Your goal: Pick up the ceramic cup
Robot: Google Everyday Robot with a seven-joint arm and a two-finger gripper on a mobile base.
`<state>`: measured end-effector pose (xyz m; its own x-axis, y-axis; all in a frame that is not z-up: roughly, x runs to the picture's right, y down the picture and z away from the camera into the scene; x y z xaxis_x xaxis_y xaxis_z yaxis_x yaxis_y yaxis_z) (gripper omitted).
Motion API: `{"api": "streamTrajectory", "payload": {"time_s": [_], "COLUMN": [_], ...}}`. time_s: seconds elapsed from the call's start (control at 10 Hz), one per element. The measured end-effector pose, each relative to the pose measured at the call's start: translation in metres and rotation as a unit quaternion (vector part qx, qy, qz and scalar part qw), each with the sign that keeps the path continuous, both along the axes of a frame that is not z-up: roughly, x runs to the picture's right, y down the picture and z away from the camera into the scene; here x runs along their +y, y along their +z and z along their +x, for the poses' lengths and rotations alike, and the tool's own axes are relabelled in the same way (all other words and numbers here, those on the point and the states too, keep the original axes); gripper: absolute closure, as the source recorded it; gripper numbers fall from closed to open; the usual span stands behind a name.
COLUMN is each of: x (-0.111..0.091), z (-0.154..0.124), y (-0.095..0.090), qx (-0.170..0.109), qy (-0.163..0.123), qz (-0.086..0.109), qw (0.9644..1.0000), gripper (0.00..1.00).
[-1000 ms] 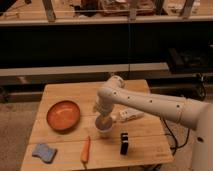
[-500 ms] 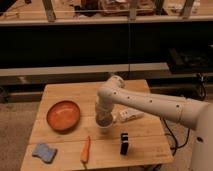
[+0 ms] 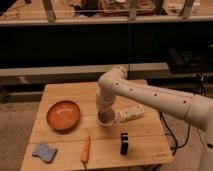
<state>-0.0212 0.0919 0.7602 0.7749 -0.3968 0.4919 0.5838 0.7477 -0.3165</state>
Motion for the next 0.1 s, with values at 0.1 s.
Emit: {"api": "streamTrajectory", "payload": {"time_s": [0.1], "x": [-0.0038], "z": [0.0019], "y": [-0.0017], "qx": [0.001], "qy": [0.000], "qz": [0.002], "qw": [1.0000], "gripper": [1.00]}}
